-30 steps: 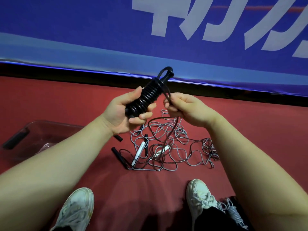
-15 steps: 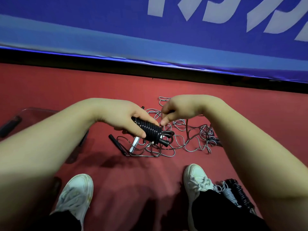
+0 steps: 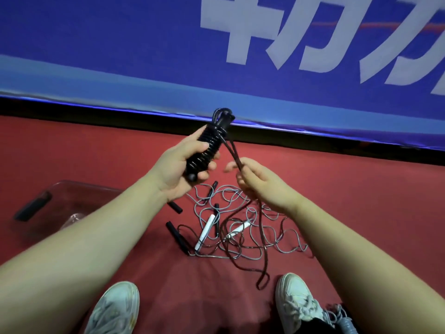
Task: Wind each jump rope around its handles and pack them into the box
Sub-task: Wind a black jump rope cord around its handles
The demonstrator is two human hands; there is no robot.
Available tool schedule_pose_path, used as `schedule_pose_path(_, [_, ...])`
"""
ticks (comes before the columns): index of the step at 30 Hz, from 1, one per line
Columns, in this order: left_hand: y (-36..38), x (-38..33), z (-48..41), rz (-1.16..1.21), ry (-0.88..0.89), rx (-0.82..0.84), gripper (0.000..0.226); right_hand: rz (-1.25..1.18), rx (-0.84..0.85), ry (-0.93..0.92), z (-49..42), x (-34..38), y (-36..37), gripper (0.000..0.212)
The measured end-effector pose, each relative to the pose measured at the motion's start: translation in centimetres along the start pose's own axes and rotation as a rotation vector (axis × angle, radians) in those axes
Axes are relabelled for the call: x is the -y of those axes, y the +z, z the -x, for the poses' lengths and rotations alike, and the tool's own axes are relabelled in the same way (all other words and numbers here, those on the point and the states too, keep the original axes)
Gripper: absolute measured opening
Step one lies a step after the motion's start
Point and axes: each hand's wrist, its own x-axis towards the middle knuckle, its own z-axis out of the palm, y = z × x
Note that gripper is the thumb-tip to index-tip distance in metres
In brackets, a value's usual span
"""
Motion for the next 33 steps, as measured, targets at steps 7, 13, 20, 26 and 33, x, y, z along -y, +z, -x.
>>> schedule_pose_path(7, [-1.0,0.0,0.9,-0.287,-0.022,-0.086,0.054,0.464,-0.176,0.020,0.9,1.1,-3.5,0.024])
schedule_pose_path(13, [0.7,-0.1,1.3,-0.954,0.161,-0.067,0.055,-0.031,0.149,0.122,1.5,1.4,-2.5,0.024])
schedule_pose_path(20, [0.7,-0.1,1.5,-1.171,0.202,-0.168,0.055,-0.135,-0.042,0.122,0.7,1.7,-1.1,0.033])
schedule_pose_path(26, [2.3,0.4,1.2,-0.352,0.071,-0.133,0.048,0.126,-0.275,-0.099,0.5,1.5,-0.5,0.026])
schedule_pose_path(33, [2.1,-0.1,1.7,0.044,-0.105,0.270,0.048,-0.331,0.007,-0.085,0.1,0.4,-1.0,0.031])
